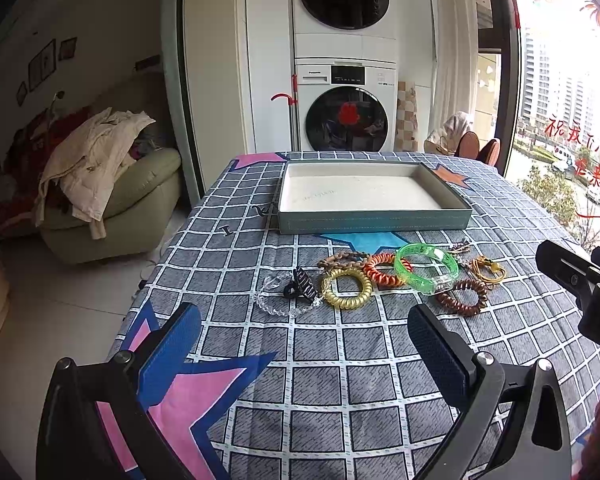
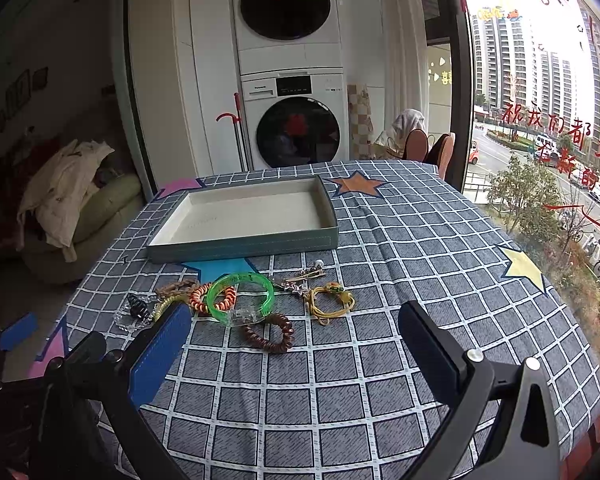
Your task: Organize jewelry
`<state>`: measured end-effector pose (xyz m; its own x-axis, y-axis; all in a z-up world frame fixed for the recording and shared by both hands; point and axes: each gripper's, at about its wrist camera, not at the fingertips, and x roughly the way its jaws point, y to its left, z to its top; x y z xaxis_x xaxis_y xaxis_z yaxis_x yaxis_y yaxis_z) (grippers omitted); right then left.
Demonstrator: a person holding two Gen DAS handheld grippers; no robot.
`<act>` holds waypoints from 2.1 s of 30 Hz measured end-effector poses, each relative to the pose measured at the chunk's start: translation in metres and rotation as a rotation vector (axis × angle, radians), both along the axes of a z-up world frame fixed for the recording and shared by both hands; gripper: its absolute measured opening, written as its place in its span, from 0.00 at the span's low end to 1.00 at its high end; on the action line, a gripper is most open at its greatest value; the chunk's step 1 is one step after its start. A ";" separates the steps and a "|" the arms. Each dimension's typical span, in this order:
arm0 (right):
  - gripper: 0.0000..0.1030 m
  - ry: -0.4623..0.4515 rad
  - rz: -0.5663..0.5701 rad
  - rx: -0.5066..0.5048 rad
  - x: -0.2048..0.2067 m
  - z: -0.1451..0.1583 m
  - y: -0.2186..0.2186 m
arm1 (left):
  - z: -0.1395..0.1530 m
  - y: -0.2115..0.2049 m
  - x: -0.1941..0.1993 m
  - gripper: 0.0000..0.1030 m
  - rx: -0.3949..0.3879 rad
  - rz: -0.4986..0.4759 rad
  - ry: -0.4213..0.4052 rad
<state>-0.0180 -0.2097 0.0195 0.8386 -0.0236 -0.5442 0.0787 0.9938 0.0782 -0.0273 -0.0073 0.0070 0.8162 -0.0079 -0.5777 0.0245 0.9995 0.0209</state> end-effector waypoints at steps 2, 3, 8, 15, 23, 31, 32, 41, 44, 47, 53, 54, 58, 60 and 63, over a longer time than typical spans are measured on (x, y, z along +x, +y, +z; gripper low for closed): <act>1.00 -0.001 0.000 0.000 -0.001 0.000 0.000 | 0.000 0.000 0.000 1.00 -0.004 -0.002 0.002; 1.00 -0.001 0.001 0.000 -0.001 0.000 0.001 | 0.000 0.001 0.000 1.00 -0.005 -0.002 0.003; 1.00 0.000 0.002 0.001 -0.001 0.000 0.002 | 0.000 0.000 0.000 1.00 -0.005 -0.002 0.003; 1.00 -0.002 0.004 0.004 -0.002 0.001 0.002 | 0.001 0.001 0.000 1.00 -0.005 0.003 -0.001; 1.00 -0.011 0.002 0.011 -0.002 0.001 0.001 | 0.001 0.005 -0.001 1.00 -0.015 0.008 0.005; 1.00 -0.012 0.005 0.014 -0.003 0.002 0.000 | 0.000 0.005 0.001 1.00 -0.021 0.014 0.021; 1.00 -0.012 0.005 0.014 -0.003 0.003 0.001 | 0.000 0.005 0.002 1.00 -0.022 0.015 0.024; 1.00 -0.011 0.004 0.022 -0.002 0.002 0.000 | -0.002 0.009 0.004 1.00 -0.033 0.025 0.042; 1.00 -0.012 0.005 0.022 -0.002 0.003 0.000 | -0.002 0.009 0.004 1.00 -0.035 0.026 0.041; 1.00 -0.012 0.004 0.025 -0.002 0.003 -0.001 | -0.001 0.008 0.004 1.00 -0.034 0.025 0.042; 1.00 -0.012 0.006 0.021 -0.003 0.003 0.000 | -0.001 0.008 0.003 1.00 -0.033 0.022 0.044; 1.00 -0.012 0.007 0.023 -0.003 0.003 0.000 | -0.001 0.008 0.003 1.00 -0.033 0.021 0.044; 1.00 -0.012 0.008 0.025 -0.004 0.003 0.000 | -0.001 0.007 0.003 1.00 -0.033 0.022 0.044; 1.00 -0.012 0.007 0.024 -0.004 0.003 0.000 | -0.001 0.007 0.003 1.00 -0.034 0.023 0.045; 1.00 -0.012 0.007 0.024 -0.004 0.003 0.000 | 0.000 0.008 0.003 1.00 -0.034 0.023 0.046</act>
